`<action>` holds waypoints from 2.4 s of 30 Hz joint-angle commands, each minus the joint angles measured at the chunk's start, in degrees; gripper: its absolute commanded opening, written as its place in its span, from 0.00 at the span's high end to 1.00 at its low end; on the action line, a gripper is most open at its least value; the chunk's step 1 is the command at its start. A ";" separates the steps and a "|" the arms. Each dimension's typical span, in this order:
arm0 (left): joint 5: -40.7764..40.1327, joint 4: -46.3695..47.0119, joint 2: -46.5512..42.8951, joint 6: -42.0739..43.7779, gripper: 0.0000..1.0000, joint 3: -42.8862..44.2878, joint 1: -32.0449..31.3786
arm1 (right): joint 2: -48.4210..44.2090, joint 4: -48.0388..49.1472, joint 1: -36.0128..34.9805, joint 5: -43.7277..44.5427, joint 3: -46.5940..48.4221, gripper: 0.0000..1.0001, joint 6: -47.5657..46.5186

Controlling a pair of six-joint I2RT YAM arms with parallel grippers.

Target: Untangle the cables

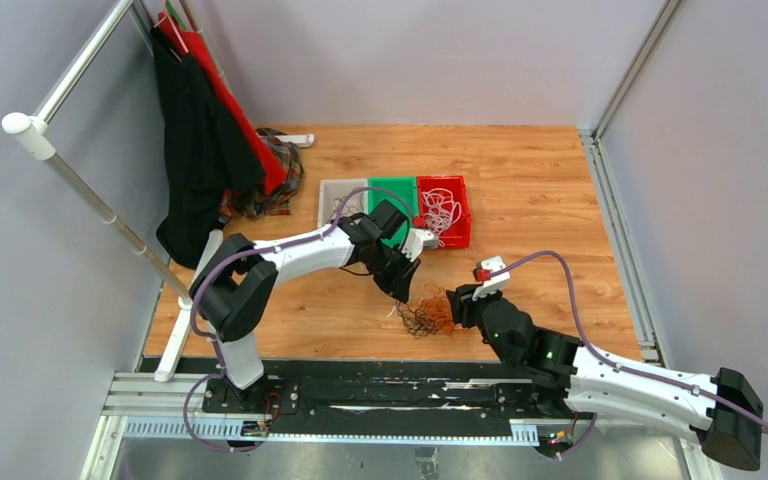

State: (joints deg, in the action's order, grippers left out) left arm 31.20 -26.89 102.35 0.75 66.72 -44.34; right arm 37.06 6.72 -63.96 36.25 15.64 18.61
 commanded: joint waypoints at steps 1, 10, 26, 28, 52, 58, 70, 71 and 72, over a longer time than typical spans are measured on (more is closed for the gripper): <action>-2.49 -8.21 -6.72 7.62 0.99 4.82 -0.05 | -1.06 0.04 0.58 0.68 1.67 0.57 -0.81; -3.40 -17.38 -15.48 13.15 0.99 7.96 0.04 | 6.71 10.43 0.51 -15.09 8.27 0.40 -7.25; 0.53 -24.22 -20.79 9.43 0.99 16.48 0.54 | 27.39 31.69 0.97 -18.30 12.14 0.36 -4.52; 1.55 -24.51 -21.26 8.15 0.99 17.46 0.57 | 29.38 34.36 1.39 -16.64 12.19 0.37 -3.44; 1.11 -35.77 -18.58 11.52 1.00 52.70 5.25 | 40.26 42.07 7.19 -13.94 1.17 0.56 6.96; -0.50 -35.77 -18.98 13.32 0.99 54.84 5.40 | 33.01 39.70 7.13 -12.87 -1.71 0.56 4.89; 0.55 -35.67 -18.96 13.34 1.00 50.89 5.33 | 13.04 22.04 7.10 -26.68 13.24 0.35 -5.29; 1.06 -35.68 -18.94 13.25 1.00 50.80 5.36 | 13.85 21.98 7.10 -28.56 14.76 0.35 -6.14; 1.44 -35.68 -18.94 13.21 1.00 50.79 5.39 | 14.85 21.68 7.10 -30.15 16.24 0.35 -6.60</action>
State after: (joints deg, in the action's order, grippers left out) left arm 30.55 -62.83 83.48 14.52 117.43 -39.16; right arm 50.11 31.77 -57.43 14.66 26.81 16.25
